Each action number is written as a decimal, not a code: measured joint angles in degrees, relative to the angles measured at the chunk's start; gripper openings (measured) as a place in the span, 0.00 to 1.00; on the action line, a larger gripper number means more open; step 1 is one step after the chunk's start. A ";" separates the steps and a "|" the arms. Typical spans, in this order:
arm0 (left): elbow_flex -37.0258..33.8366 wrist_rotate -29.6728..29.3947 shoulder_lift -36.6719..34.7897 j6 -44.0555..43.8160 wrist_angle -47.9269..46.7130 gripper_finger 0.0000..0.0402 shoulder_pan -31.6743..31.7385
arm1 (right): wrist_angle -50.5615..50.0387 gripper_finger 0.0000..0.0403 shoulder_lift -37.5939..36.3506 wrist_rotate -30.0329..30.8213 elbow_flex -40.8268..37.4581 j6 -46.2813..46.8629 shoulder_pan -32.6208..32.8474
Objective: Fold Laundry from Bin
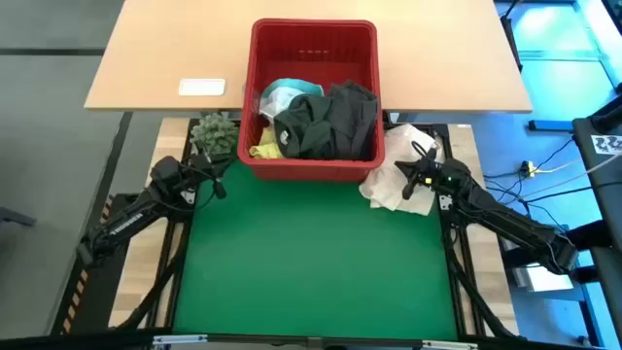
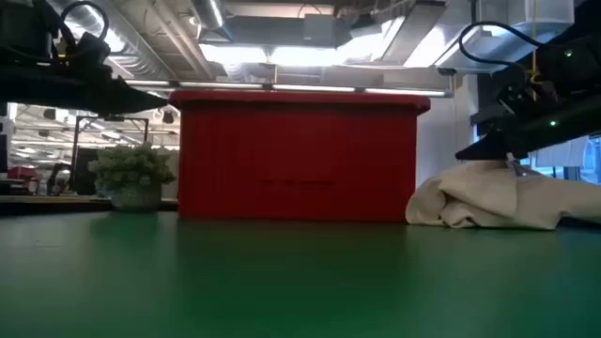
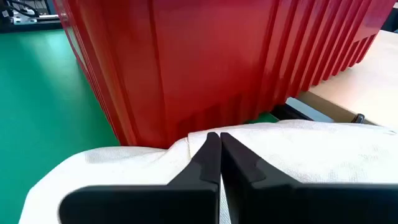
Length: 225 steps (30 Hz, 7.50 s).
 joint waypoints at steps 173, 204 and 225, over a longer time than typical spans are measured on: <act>4.10 -6.29 0.02 -0.12 6.01 0.00 0.02 | 22.25 0.01 0.01 -5.62 2.63 3.52 0.00; 14.82 -13.06 25.18 -3.48 19.07 0.11 0.01 | 29.73 0.01 31.68 -7.98 21.36 6.69 0.04; 15.10 -11.52 33.37 -4.55 18.86 0.33 -0.05 | 29.57 0.07 51.59 -18.54 37.09 1.92 1.60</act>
